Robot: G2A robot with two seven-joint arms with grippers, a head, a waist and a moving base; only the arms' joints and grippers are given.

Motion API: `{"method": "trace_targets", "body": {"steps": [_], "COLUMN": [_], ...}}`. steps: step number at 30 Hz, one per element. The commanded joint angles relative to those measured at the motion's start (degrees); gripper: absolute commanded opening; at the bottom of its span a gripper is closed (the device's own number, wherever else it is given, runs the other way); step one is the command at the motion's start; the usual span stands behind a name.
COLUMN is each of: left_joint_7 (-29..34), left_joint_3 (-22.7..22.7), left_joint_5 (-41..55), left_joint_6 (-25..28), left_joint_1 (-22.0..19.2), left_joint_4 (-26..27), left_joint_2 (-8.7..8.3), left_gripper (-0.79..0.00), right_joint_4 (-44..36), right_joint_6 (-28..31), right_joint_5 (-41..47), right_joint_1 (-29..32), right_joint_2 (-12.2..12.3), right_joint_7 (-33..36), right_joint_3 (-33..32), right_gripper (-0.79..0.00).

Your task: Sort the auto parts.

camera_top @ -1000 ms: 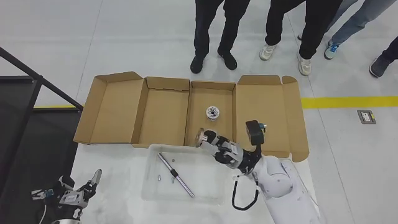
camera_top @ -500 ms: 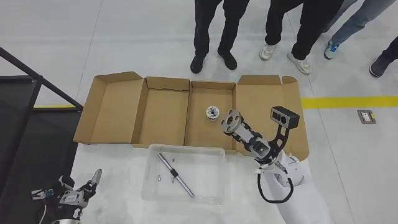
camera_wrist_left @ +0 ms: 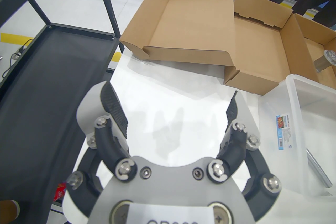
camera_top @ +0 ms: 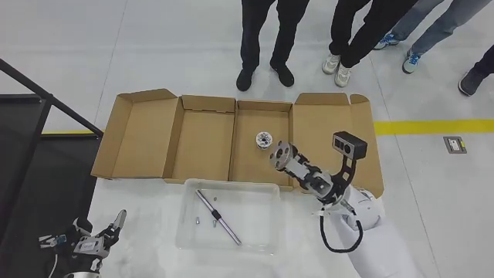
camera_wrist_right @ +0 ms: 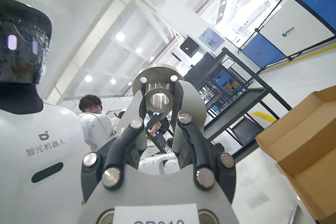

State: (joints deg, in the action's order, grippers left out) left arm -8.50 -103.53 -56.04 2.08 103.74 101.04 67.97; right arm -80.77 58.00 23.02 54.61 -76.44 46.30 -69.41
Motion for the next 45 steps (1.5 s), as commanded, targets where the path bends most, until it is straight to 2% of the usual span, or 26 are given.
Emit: {"method": "trace_targets", "body": {"steps": [1, 8, 15, 17, 22, 23, 36, 42, 45], "left_joint_7": [0.0, 0.0, 0.0, 0.0, 0.0, 0.0, 0.0, 0.0, 0.0], "left_joint_3": [0.0, 0.0, 0.0, 0.0, 0.0, 0.0, 0.0, 0.0, 0.0], "left_joint_5": [0.0, 0.0, 0.0, 0.0, 0.0, 0.0, 0.0, 0.0, 0.0], "left_joint_6": [0.0, 0.0, 0.0, 0.0, 0.0, 0.0, 0.0, 0.0, 0.0], "left_joint_1": [0.0, 0.0, 0.0, 0.0, 0.0, 0.0, 0.0, 0.0, 0.0], "left_joint_4": [0.0, 0.0, 0.0, 0.0, 0.0, 0.0, 0.0, 0.0, 0.0], "left_joint_2": [0.0, 0.0, 0.0, 0.0, 0.0, 0.0, 0.0, 0.0, 0.0], "left_gripper": [0.0, 0.0, 0.0, 0.0, 0.0, 0.0, 0.0, 0.0, 0.0], "right_joint_4": [-0.2, -0.4, 0.2, 0.0, -2.0, -2.1, -2.7, -2.5, -2.0], "right_joint_6": [0.0, 0.0, 0.0, -2.6, -16.3, -17.9, -19.1, -32.4, -42.4], "right_joint_5": [-3.2, -19.0, -47.3, -55.4, -72.7, -74.2, -74.6, -78.4, -82.1], "right_joint_1": [0.0, 0.2, 0.5, 0.5, 0.6, 0.6, 1.2, -1.5, -3.8], "right_joint_2": [0.1, -0.1, -1.4, -1.9, -2.9, -3.0, -2.9, -3.8, -4.6], "right_joint_7": [0.0, -1.3, -16.9, -21.5, -29.0, -29.5, -29.4, -25.6, -22.0], "right_joint_3": [-0.2, -1.7, -0.8, 0.1, 3.4, 3.8, 4.3, 7.7, 10.2], "right_gripper": [-0.785, -0.785, -0.785, -0.785, -0.785, -0.785, -0.785, -0.785, -0.785]}}
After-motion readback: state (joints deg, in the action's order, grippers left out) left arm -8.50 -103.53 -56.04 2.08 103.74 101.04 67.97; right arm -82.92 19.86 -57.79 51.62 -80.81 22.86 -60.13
